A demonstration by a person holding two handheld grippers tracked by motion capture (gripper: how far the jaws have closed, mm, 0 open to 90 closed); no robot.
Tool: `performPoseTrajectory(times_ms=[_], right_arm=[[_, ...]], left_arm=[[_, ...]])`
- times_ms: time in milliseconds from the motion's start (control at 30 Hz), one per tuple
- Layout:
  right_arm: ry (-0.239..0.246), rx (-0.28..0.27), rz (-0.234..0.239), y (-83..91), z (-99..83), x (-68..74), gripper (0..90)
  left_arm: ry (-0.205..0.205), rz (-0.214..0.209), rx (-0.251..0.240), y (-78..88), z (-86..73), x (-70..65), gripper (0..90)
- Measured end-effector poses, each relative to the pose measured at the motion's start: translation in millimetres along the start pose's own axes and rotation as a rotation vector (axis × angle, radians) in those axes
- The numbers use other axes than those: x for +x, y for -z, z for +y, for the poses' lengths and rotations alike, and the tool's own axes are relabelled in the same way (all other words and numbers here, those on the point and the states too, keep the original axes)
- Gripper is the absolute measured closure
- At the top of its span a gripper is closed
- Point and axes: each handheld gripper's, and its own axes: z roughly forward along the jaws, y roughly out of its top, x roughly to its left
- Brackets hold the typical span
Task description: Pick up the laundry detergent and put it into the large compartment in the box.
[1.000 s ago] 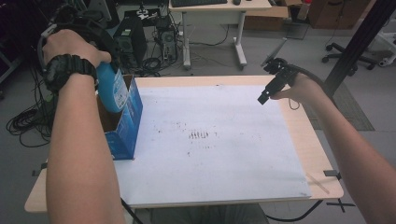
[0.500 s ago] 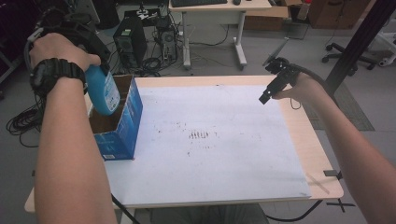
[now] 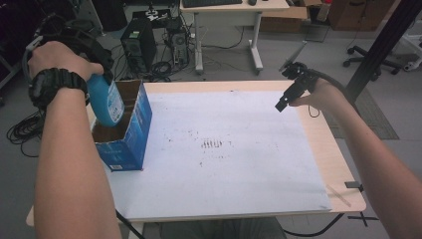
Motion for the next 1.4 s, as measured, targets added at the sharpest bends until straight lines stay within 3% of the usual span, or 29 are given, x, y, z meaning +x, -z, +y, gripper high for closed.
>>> performPoseTrajectory(times_ms=[300,1400], right_arm=[[-0.006,-0.001,0.0,-1.2,-1.4,-0.9,14.4],[0.001,0.013,-0.005,-6.8,-1.8,1.5,14.4]], left_arm=[[-0.003,0.011,-0.003,-5.7,0.3,-0.7,38.3],[-0.006,0.008,0.034,-57.0,-4.8,0.8,38.4]])
